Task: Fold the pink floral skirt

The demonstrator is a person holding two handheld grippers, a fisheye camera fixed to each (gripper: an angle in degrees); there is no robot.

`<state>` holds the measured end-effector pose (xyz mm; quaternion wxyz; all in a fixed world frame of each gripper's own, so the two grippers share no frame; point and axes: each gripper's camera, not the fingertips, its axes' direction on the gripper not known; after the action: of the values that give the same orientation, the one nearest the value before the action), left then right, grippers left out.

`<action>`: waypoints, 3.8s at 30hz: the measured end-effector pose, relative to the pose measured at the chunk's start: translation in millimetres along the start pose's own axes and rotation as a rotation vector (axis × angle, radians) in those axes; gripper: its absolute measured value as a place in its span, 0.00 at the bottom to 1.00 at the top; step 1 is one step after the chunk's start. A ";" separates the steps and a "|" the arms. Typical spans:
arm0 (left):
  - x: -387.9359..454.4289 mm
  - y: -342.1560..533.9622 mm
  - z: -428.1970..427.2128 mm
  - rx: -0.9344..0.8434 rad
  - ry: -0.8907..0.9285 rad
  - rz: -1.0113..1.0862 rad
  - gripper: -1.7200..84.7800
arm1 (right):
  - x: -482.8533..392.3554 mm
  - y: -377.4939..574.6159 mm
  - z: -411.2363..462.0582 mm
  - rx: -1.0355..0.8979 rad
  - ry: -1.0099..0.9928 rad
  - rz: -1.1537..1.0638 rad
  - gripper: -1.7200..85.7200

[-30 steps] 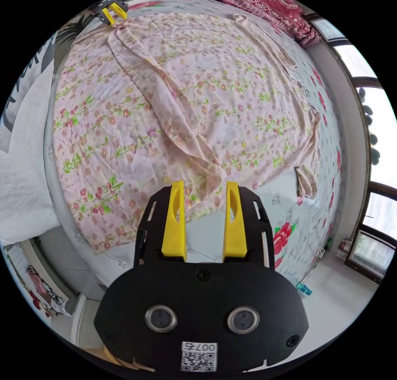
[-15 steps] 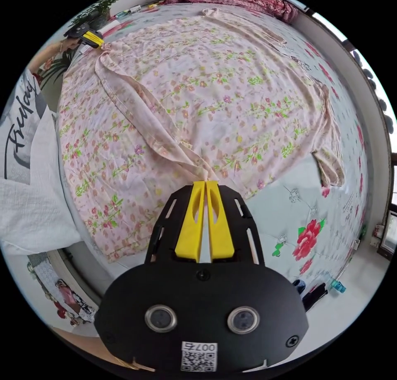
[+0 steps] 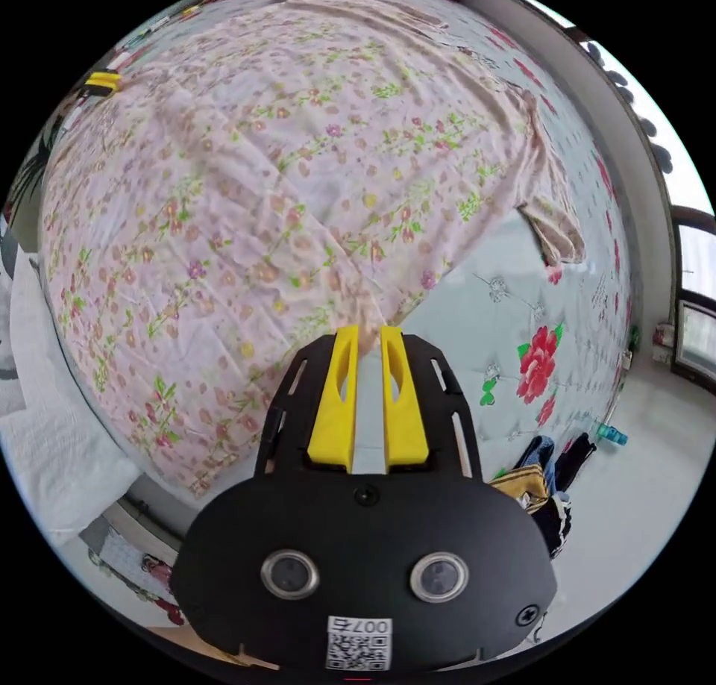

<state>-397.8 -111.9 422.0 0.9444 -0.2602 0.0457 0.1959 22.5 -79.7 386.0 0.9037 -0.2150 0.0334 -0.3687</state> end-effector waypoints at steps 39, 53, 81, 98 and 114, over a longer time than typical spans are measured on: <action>-144.9 214.9 27.8 0.021 0.376 -0.210 0.01 | 64.5 319.5 106.7 0.141 -0.999 0.497 0.03; -168.5 255.3 20.4 0.044 0.410 -0.206 0.01 | 82.9 339.1 95.6 0.091 -0.864 0.468 0.03; -114.4 222.8 2.3 -0.001 0.220 -0.054 0.01 | 88.8 363.3 106.0 0.131 -0.941 0.467 0.02; -107.8 258.3 -80.3 0.165 0.253 -0.237 0.01 | 109.1 429.7 61.5 0.519 -1.181 0.605 0.02; -182.9 7.2 -143.3 0.175 0.217 -0.195 0.01 | 252.2 288.0 -6.8 0.717 -1.249 0.784 0.02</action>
<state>-566.5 -242.5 329.8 0.9674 -0.1998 0.1391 0.0694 391.8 -70.9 285.6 0.8329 -0.0517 -0.5231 0.1732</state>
